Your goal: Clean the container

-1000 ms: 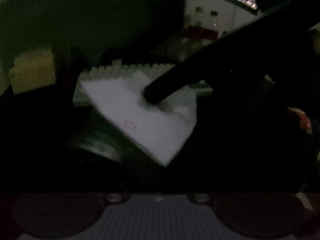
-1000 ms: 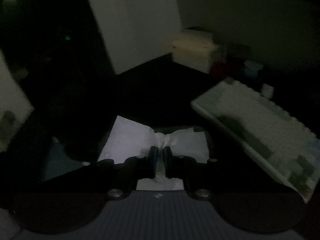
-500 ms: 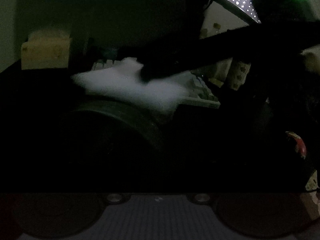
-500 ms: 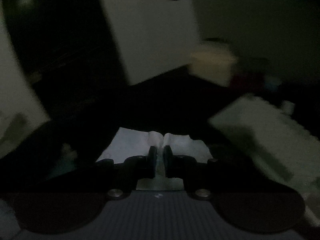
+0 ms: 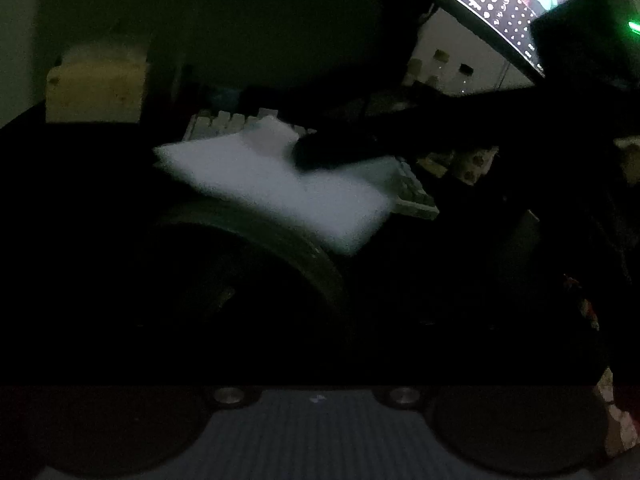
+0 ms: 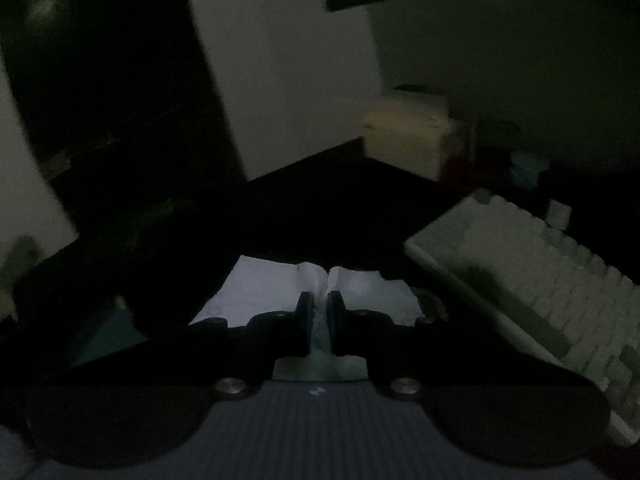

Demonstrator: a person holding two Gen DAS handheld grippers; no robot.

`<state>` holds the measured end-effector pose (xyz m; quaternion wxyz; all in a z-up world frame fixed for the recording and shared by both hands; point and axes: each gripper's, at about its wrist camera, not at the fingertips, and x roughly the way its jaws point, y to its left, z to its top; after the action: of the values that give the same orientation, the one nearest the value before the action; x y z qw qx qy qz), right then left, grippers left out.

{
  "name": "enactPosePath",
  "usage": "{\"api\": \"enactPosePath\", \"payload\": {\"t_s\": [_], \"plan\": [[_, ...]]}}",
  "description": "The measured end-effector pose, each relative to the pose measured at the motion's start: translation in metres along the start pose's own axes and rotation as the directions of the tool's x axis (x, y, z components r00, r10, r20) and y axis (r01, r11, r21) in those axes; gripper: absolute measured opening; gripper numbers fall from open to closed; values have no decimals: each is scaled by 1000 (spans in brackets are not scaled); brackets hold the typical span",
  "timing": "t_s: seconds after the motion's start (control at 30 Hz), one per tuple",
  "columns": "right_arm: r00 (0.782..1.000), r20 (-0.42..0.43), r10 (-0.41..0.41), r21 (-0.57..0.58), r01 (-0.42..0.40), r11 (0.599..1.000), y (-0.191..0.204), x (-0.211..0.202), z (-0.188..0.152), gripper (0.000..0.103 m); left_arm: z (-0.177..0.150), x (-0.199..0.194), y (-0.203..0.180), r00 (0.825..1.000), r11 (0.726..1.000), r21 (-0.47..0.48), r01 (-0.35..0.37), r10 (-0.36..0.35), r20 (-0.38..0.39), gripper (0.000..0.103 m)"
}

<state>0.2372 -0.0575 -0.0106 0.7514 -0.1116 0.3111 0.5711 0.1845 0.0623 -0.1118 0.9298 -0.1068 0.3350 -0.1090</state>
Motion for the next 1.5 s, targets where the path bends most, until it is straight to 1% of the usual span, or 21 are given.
{"api": "enactPosePath", "payload": {"t_s": [0.03,0.13,0.27,0.47,0.5,0.57,0.67,0.7,0.83,0.87,0.93,1.03,1.1,1.2,1.5], "plan": [[1000,1,4,-13,-4,1000,-1,3,1,10,0,1,-2,1000,1000,0,-4,4,-2,63],[999,5,42,-6,-42,999,-8,6,3,10,1,2,-4,1000,1000,-2,-19,19,-1,65],[998,24,57,-34,-56,998,-13,12,4,10,4,3,-6,999,999,-3,-49,49,2,66],[996,28,87,-49,-85,995,-20,13,3,10,7,6,-9,996,996,-21,-86,86,-4,66],[997,23,70,-56,-69,996,-20,12,3,10,7,6,-9,996,996,-22,-89,89,-6,66],[1000,25,10,-66,-8,998,-21,10,3,11,9,8,-10,996,996,-13,-93,93,-8,66],[999,36,-13,-55,15,998,-20,11,2,11,9,11,-9,995,995,-3,-100,100,-8,66],[999,38,-8,-55,10,998,-18,11,2,11,9,13,-7,995,995,-3,-101,101,-8,66],[992,34,121,-50,-119,992,-12,11,1,11,7,13,-8,994,994,11,-108,108,-9,66],[991,33,126,-52,-125,991,-13,11,1,11,7,12,-9,994,994,12,-108,108,-9,66],[995,37,91,-39,-90,995,-19,12,2,11,6,11,-9,995,995,11,-103,103,-11,69],[999,43,28,-4,-27,1000,-32,13,4,11,6,10,-7,995,995,6,-101,101,-10,70],[999,44,26,8,-26,1000,-35,14,4,11,6,9,-7,995,995,6,-102,102,-9,70],[999,48,14,-14,-14,1000,-31,14,4,11,5,7,-7,995,995,1,-100,100,-7,70],[998,56,21,-19,-20,1000,-29,14,3,11,5,8,-6,995,995,-5,-96,96,-2,70]]}}
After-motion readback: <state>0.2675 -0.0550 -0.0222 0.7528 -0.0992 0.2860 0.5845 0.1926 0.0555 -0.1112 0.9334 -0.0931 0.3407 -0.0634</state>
